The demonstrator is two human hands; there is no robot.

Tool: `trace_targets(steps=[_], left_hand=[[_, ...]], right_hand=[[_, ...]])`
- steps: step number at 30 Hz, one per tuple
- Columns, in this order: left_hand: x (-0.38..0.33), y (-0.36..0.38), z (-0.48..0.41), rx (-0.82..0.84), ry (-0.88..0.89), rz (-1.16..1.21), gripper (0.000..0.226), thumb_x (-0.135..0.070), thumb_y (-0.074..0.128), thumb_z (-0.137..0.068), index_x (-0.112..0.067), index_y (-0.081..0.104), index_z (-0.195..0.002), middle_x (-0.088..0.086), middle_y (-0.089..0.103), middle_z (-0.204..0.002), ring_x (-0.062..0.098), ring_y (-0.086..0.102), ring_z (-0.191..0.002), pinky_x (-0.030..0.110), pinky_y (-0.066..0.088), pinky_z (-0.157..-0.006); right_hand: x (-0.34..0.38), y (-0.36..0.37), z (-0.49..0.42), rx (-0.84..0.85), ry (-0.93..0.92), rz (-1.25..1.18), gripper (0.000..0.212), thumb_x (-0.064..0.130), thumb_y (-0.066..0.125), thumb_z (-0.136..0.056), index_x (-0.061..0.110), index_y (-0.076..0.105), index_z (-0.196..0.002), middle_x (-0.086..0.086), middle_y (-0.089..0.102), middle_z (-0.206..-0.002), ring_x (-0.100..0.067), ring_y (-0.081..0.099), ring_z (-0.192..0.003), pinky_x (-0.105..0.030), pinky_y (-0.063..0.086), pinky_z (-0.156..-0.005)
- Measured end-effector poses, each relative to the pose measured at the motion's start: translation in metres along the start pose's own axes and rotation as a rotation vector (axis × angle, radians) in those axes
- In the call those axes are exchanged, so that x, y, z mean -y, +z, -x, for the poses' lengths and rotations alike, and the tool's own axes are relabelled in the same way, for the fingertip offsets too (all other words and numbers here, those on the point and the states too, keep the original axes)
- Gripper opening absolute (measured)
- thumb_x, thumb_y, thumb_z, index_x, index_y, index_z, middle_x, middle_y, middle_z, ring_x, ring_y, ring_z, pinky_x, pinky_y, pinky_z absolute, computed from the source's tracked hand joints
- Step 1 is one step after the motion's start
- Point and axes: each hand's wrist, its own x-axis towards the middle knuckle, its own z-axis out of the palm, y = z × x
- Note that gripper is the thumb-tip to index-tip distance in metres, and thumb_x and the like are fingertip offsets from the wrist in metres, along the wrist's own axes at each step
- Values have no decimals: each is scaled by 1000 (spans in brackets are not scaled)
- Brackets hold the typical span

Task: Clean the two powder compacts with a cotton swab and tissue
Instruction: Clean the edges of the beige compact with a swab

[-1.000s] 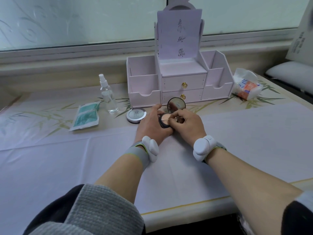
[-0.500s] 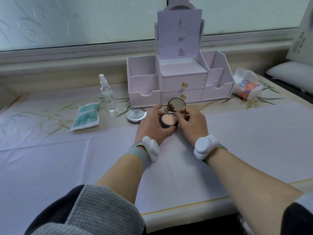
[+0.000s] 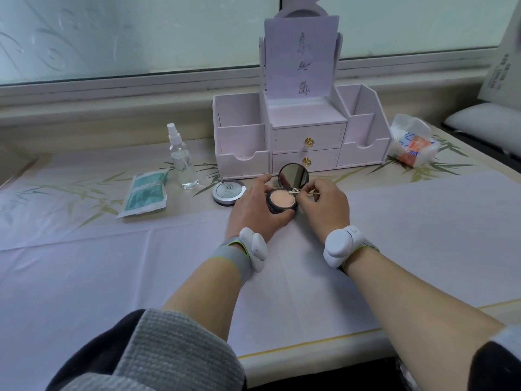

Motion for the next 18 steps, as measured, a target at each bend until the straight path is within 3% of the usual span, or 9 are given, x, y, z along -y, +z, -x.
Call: trace_targets(steps=[9,18], left_hand=[[1,-2,0,3,-12,-3,83,-48,82,-66,-30,44,-138,-15,65,-115,11,61,-111,37,50,-97],[-8,-4,5,-3,21,-192,85,-72,75,-59,-29,50,-129,-10,61,-108,20,54,-111,39,44,-95]], right_hand=[[2,-3,0,-45,76,-104,6,20,62,-83,15,62,-82,-1,66,-85,-22,59,-80,-35,48,-71],[-1,-1,-2,-37,83,-95,16,29,54,-94,17,61,-87,-1,68,-88,-24,60,-86,-36,48,-76]])
